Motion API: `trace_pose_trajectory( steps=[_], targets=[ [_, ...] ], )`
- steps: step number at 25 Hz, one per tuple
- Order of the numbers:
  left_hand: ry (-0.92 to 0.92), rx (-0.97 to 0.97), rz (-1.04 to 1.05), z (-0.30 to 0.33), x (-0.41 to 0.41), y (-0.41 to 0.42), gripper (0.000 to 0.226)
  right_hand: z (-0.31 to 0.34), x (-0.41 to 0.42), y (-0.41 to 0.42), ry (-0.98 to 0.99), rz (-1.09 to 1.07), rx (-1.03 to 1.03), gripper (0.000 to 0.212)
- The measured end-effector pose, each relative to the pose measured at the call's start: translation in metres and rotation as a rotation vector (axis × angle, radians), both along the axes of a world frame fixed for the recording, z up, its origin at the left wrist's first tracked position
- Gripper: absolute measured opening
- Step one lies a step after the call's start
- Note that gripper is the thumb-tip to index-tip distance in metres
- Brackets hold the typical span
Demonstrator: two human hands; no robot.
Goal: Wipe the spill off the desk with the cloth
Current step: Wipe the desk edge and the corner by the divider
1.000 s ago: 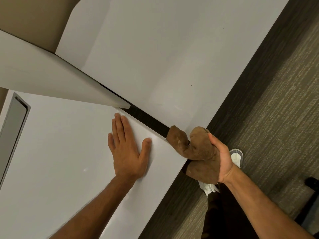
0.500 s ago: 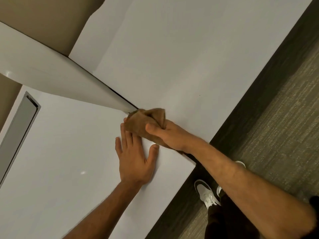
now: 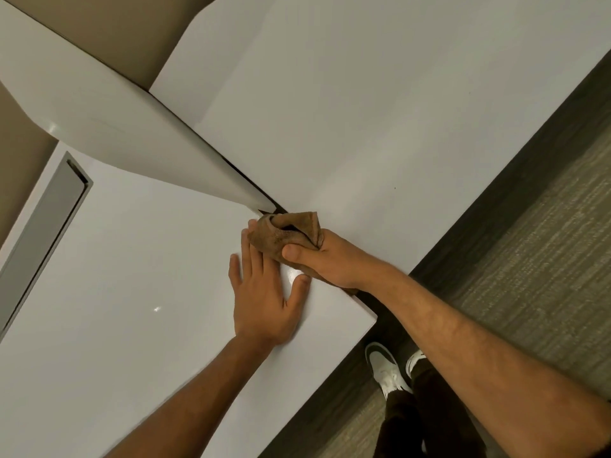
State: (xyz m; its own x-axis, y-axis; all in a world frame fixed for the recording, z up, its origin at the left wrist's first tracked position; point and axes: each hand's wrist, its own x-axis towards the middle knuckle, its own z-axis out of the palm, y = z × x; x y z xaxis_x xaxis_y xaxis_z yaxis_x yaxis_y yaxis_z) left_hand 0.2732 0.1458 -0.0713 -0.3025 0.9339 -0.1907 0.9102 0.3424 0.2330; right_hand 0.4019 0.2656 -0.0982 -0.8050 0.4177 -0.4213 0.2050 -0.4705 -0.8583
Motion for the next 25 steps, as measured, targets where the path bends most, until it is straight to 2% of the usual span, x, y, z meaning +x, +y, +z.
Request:
trace_pose_trajectory(
  steps=[4,7,10,12,13,16,18,21,23,25],
  targets=[
    [0.009,-0.013,-0.012,-0.001,-0.002,-0.002,0.098,0.005,0.042,-0.026,-0.019,0.007,0.006,0.051],
    [0.011,-0.045,-0.033,-0.001,-0.004,-0.001,0.108,0.015,0.075,-0.044,-0.083,0.055,0.064,0.059],
    [0.000,-0.041,-0.022,-0.002,-0.003,-0.004,0.103,0.022,0.104,-0.069,-0.169,0.023,0.142,0.066],
    [0.005,-0.040,-0.012,-0.005,-0.005,-0.003,0.098,0.024,0.111,-0.092,-0.219,-0.109,0.183,0.071],
    [0.006,-0.035,-0.013,-0.006,-0.007,-0.004,0.097,0.027,0.110,-0.108,-0.255,-0.195,0.279,0.075],
    [0.001,-0.021,-0.033,-0.009,-0.008,-0.003,0.094,0.029,0.097,-0.163,-0.448,-0.332,0.814,0.086],
    [-0.038,-0.012,-0.030,-0.007,-0.011,-0.005,0.094,0.029,0.086,-0.202,-0.499,-0.298,0.961,0.084],
    [-0.266,-0.021,-0.072,0.002,-0.019,-0.010,0.093,0.037,0.085,-0.241,-0.440,-0.272,0.903,0.085],
    [-0.381,-0.021,-0.135,0.012,-0.028,-0.039,0.090,0.054,0.080,-0.249,-0.425,-0.430,0.737,0.065],
    [-0.357,-0.005,-0.206,0.017,-0.039,-0.087,0.087,0.070,0.074,-0.243,-0.463,-0.593,0.619,0.064]
  ],
)
